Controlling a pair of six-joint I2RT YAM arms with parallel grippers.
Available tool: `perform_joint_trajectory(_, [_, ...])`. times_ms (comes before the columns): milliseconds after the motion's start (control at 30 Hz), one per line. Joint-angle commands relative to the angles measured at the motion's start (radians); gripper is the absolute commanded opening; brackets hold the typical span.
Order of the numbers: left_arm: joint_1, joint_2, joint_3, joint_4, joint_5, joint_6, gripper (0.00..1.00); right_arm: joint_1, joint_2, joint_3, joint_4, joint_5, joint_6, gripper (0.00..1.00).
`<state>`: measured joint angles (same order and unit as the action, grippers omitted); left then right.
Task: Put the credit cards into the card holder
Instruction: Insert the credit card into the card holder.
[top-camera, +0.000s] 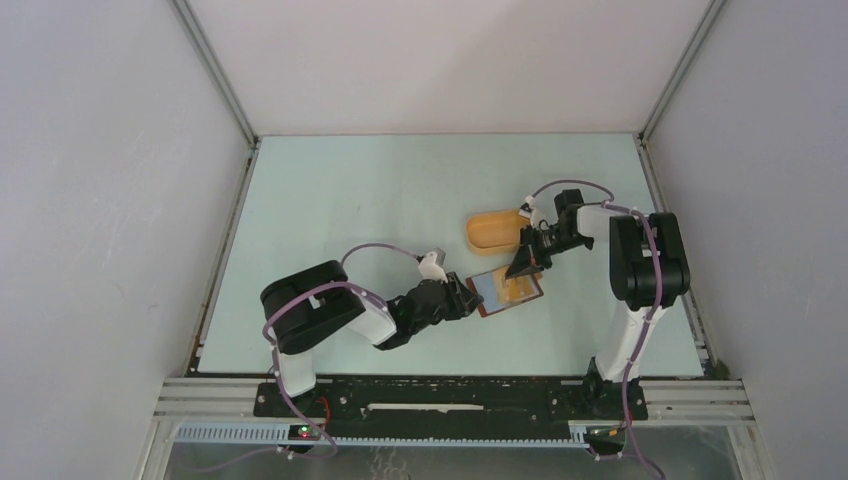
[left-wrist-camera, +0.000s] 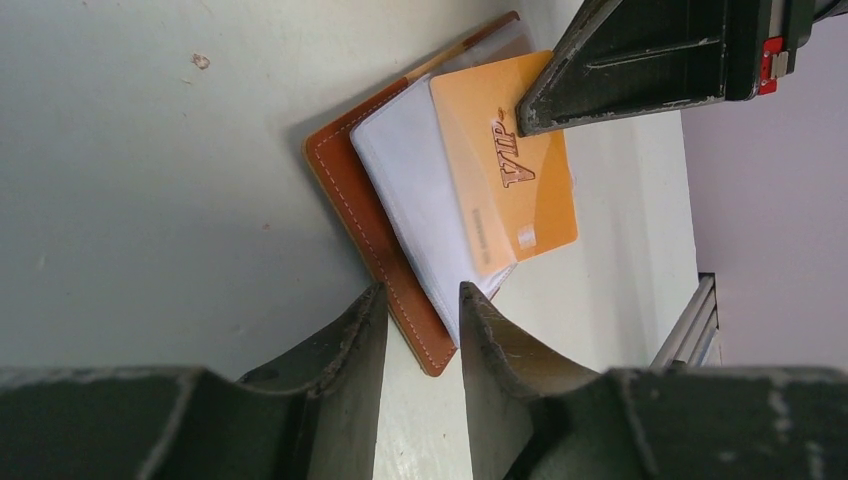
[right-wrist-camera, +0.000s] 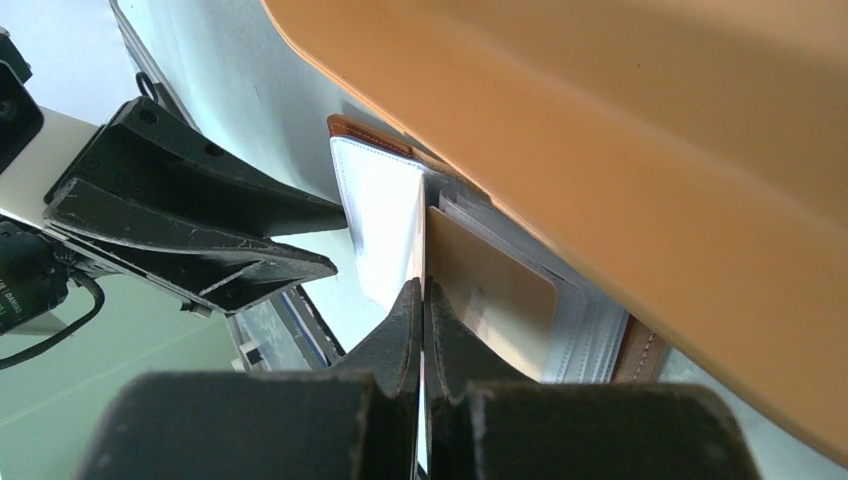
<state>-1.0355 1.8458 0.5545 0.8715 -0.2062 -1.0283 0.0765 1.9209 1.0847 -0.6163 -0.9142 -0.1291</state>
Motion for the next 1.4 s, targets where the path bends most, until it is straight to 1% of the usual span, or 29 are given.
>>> perform_joint_trajectory(0, [0.007, 0.020, 0.031, -0.063, 0.003, 0.028, 0.37, 0.035, 0.013, 0.028, -0.001, 0.015, 0.004, 0.00])
perform_joint_trajectory(100, [0.010, 0.022, 0.033, -0.066, 0.008, 0.028, 0.37, 0.037, 0.021, 0.033, -0.005, 0.019, 0.005, 0.00])
perform_joint_trajectory(300, [0.020, 0.018, 0.027, -0.090, -0.001, 0.023, 0.36, 0.022, -0.004, 0.029, -0.028, 0.078, 0.006, 0.00])
perform_joint_trajectory(567, [0.025, 0.023, 0.031, -0.097, 0.012, 0.028, 0.36, -0.024, -0.013, 0.003, -0.054, 0.050, -0.002, 0.00])
perform_joint_trajectory(900, [0.028, 0.027, 0.037, -0.097, 0.022, 0.034, 0.36, 0.006, -0.002, -0.006, -0.056, 0.066, 0.007, 0.00])
perform_joint_trajectory(1033, [0.029, 0.027, 0.036, -0.098, 0.021, 0.037, 0.36, 0.003, -0.015, -0.031, -0.029, 0.069, 0.036, 0.00])
perform_joint_trajectory(1233, [0.031, 0.035, 0.041, -0.098, 0.031, 0.036, 0.36, 0.025, -0.018, -0.021, -0.010, 0.053, 0.048, 0.00])
perform_joint_trajectory(1367, [0.031, 0.038, 0.042, -0.100, 0.033, 0.032, 0.36, 0.047, -0.019, 0.000, -0.005, 0.050, 0.048, 0.05])
